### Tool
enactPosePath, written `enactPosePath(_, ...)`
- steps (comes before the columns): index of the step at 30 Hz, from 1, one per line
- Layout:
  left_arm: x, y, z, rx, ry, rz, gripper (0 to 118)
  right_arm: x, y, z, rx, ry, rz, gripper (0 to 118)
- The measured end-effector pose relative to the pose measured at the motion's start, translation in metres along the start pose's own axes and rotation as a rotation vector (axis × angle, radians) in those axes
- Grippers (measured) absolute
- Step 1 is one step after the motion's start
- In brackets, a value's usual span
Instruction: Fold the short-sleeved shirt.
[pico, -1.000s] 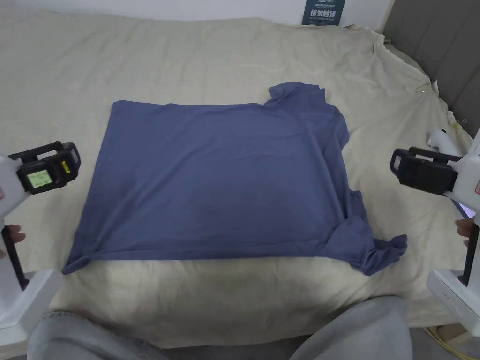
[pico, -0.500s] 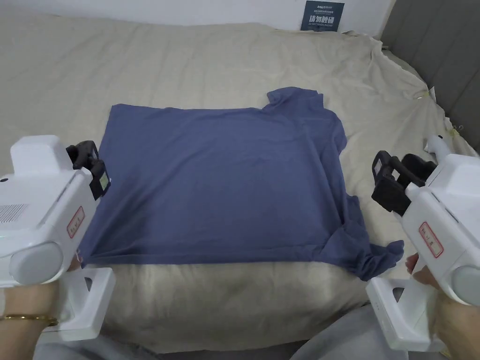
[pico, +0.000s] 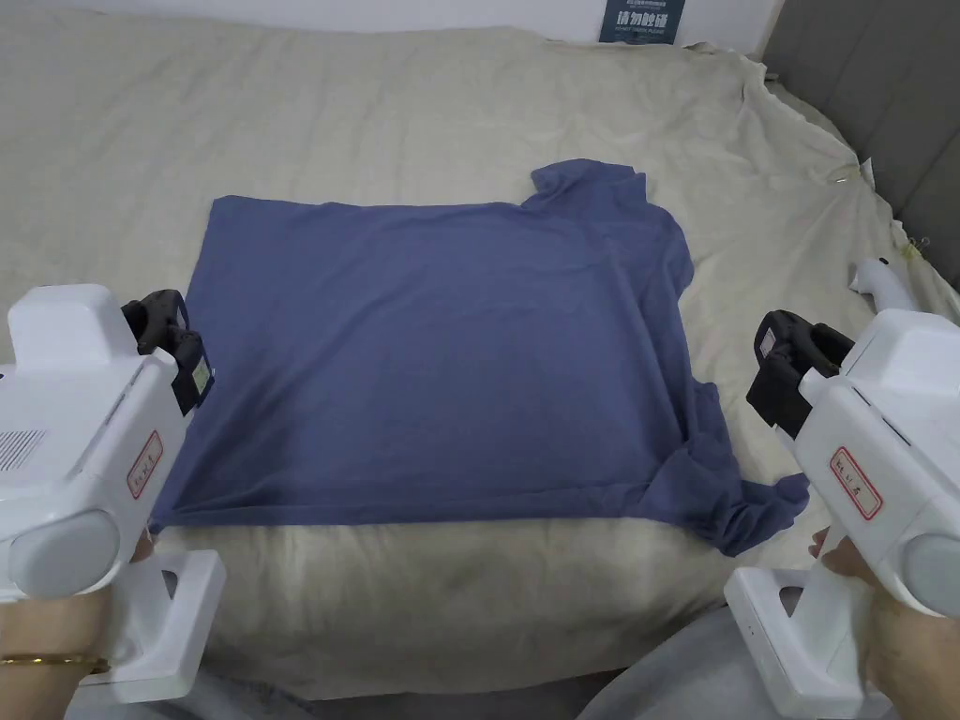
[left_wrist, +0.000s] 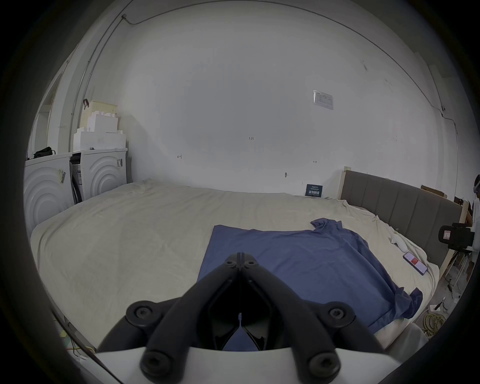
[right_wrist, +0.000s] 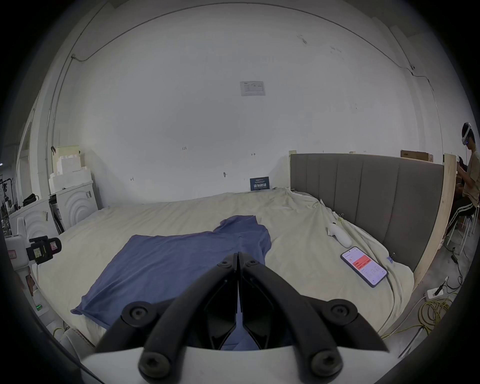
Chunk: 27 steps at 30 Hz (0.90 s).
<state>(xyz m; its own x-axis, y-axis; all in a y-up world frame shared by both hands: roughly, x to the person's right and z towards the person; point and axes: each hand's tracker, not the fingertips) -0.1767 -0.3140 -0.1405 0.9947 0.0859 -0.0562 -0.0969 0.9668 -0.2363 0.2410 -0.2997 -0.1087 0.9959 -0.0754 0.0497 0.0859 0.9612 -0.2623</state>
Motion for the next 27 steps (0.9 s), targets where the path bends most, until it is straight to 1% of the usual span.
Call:
enactPosePath(1,0.001,0.0,0.0,-0.001,0.003,-0.005,0,0.002,0.001,-0.002,-0.042,-0.006,-0.004,0)
enactPosePath(4,0.001,-0.001,0.0,0.001,0.004,-0.006,0,0.011,0.002,-0.009,-0.157,0.034,-0.018,0)
enactPosePath(5,0.001,-0.001,0.0,0.002,0.006,-0.01,0,0.015,0.001,-0.012,-0.201,0.034,-0.027,4)
enactPosePath(6,0.001,-0.001,0.0,0.002,0.007,-0.012,0,0.019,0.001,-0.014,-0.252,0.035,-0.03,16)
enactPosePath(7,0.001,-0.001,-0.001,0.002,0.009,-0.014,0,0.024,-0.001,-0.017,-0.286,0.043,-0.038,47)
enactPosePath(8,0.001,-0.001,-0.001,0.002,0.013,-0.014,0,0.029,-0.004,-0.019,-0.337,0.055,-0.038,76)
enactPosePath(9,0.001,-0.002,-0.001,0.001,0.016,-0.015,0,0.034,-0.008,-0.023,-0.379,0.055,-0.025,99)
enactPosePath(10,0.001,-0.002,-0.001,0.002,0.018,-0.016,0,0.038,-0.012,-0.025,-0.426,0.04,-0.016,109)
enactPosePath(11,0.001,-0.002,-0.001,0.004,0.02,-0.017,0,0.043,-0.017,-0.028,-0.48,0.018,-0.01,109)
enactPosePath(12,0.001,-0.003,0.0,0.004,0.02,-0.017,0,0.046,-0.023,-0.03,-0.488,0.005,-0.013,109)
enactPosePath(16,0.002,-0.006,-0.003,-0.013,0.02,-0.024,0,0.061,-0.053,-0.041,-0.587,-0.098,-0.03,109)
enactPosePath(20,0.003,-0.009,-0.005,-0.028,0.018,-0.026,0,0.063,-0.078,-0.051,-0.682,-0.118,0.008,109)
enactPosePath(22,0.003,-0.01,-0.005,-0.032,0.02,-0.022,0,0.063,-0.085,-0.055,-0.684,-0.137,0.014,107)
enactPosePath(23,0.004,-0.01,-0.005,-0.034,0.021,-0.022,0,0.065,-0.089,-0.056,-0.681,-0.144,0.007,105)
enactPosePath(24,0.004,-0.01,-0.006,-0.037,0.021,-0.024,0,0.067,-0.092,-0.057,-0.68,-0.15,-0.007,100)
enactPosePath(25,0.004,-0.011,-0.006,-0.042,0.019,-0.028,0,0.069,-0.094,-0.059,-0.68,-0.147,-0.034,88)
enactPosePath(26,0.005,-0.011,-0.006,-0.046,0.02,-0.033,0,0.071,-0.095,-0.06,-0.681,-0.138,-0.067,73)
enactPosePath(27,0.005,-0.012,-0.007,-0.051,0.019,-0.038,0,0.072,-0.096,-0.061,-0.684,-0.116,-0.097,54)
